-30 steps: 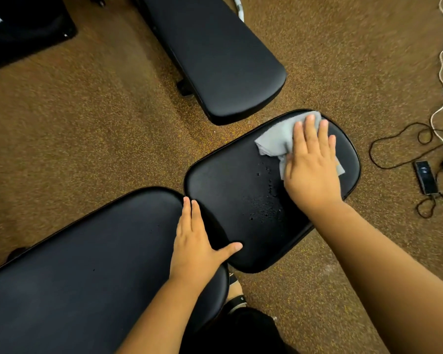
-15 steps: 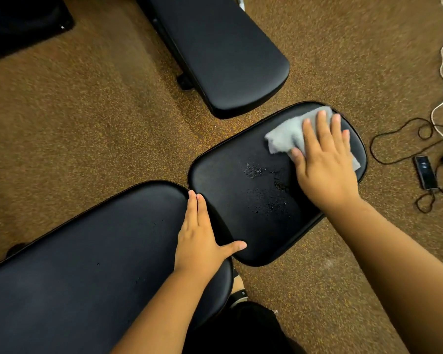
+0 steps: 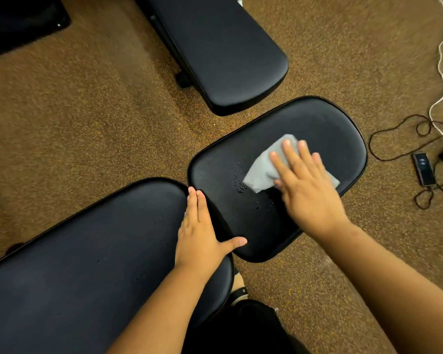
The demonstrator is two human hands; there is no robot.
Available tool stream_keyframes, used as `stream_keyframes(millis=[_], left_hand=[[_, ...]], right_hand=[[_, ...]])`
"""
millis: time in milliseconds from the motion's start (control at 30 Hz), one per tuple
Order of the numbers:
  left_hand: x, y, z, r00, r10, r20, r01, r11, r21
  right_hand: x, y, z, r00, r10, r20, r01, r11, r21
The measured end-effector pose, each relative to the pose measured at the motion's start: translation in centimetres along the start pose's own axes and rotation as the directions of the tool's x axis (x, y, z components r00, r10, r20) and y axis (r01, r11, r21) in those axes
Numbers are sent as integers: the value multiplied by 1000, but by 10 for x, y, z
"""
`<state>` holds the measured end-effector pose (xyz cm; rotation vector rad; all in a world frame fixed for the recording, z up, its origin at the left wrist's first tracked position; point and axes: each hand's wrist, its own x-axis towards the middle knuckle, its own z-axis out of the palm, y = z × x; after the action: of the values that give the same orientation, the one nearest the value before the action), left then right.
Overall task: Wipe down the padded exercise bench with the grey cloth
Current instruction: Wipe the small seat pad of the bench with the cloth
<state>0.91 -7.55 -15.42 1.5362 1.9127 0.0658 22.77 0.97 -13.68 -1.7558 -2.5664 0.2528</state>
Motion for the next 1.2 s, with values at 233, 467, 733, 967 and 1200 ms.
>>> stream_keyframes(millis=[233, 467, 733, 967, 1200], left_hand=[[0, 0, 1, 1000, 8, -4, -8, 1000, 1], [-1, 0, 1, 1000, 19, -10, -19, 1000, 5], [-2, -2, 1, 999, 40, -33, -40, 999, -8], [-2, -3, 3, 997, 53, -56, -53, 999, -6], [-1, -4, 2, 998, 52, -41, -52, 999, -10]], right_hand=[[52, 0, -14, 959, 271, -80, -270, 962, 31], [24, -36, 4, 994, -64, 91, 66, 997, -25], [35, -6, -7, 976, 189, -110, -192, 981, -18], [64, -53, 7, 994, 89, -70, -92, 995, -34], [45, -17, 3, 984, -177, 28, 179, 968, -173]])
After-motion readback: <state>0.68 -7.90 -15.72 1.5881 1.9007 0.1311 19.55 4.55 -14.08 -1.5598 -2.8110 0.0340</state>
